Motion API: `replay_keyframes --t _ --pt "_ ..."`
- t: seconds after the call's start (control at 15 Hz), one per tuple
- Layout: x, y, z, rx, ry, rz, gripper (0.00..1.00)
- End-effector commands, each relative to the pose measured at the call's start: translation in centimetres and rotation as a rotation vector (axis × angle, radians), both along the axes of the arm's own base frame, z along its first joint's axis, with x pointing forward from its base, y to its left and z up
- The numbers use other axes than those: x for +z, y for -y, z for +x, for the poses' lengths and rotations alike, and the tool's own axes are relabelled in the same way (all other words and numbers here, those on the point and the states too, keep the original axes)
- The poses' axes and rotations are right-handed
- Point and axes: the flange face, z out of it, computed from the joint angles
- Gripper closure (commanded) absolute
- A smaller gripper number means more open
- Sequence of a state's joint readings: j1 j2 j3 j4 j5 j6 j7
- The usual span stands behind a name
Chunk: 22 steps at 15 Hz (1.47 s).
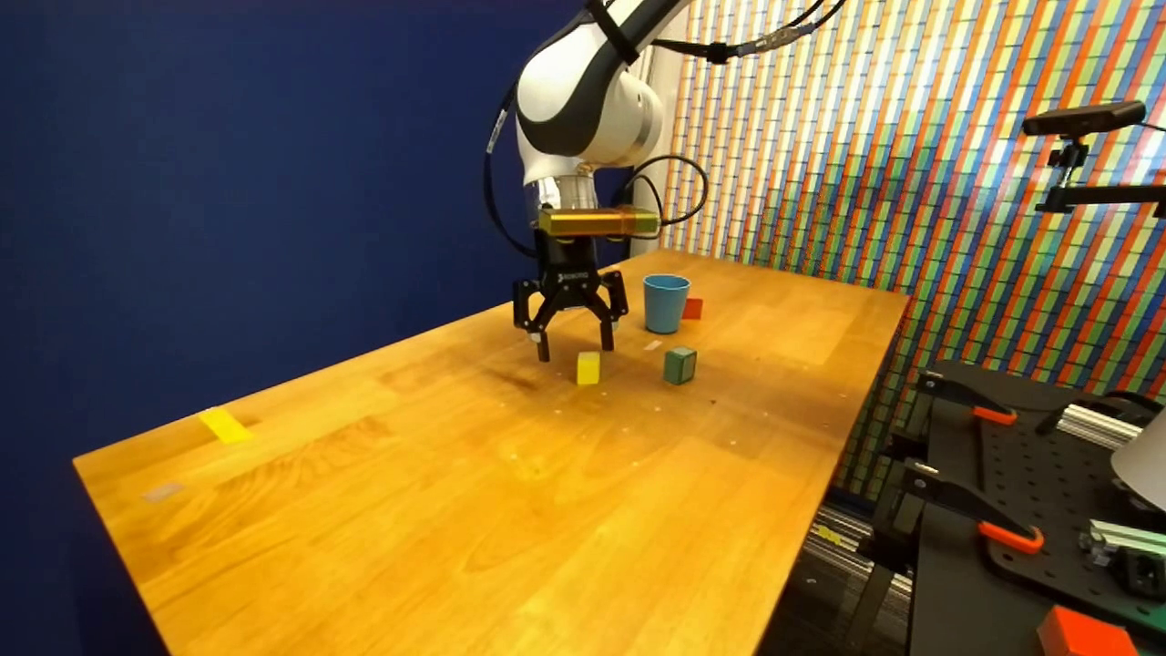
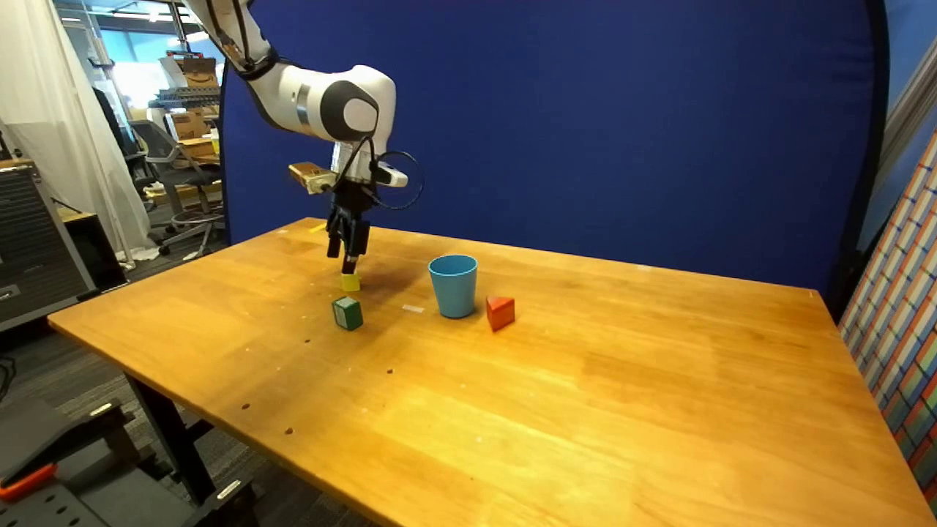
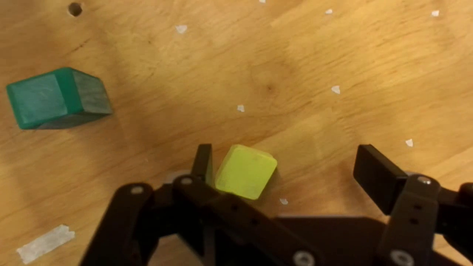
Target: Pick up the yellow block from the table and put it in the light blue cup.
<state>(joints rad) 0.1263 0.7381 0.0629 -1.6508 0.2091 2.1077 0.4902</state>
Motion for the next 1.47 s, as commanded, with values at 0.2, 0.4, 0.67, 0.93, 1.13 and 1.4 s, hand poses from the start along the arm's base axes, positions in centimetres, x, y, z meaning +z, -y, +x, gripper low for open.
replay_keyframes --t 0.2,0.4,0.67,0.93,1.13,1.4 --pt "-0.6 0.5 1.4 -0.136 -0.018 0.051 0.56" --pt "-0.7 0.9 1.4 -0.170 -0.023 0.062 0.78" --pt "-0.9 0.9 1.7 -0.175 -0.032 0.084 0.56" --pt "-0.7 0.7 1.8 -0.170 -0.036 0.092 0.34" --pt "-0.5 0.4 1.8 -0.161 -0.038 0.094 0.12" --pt "1.1 0.1 1.6 -0.156 -0.037 0.083 0.00"
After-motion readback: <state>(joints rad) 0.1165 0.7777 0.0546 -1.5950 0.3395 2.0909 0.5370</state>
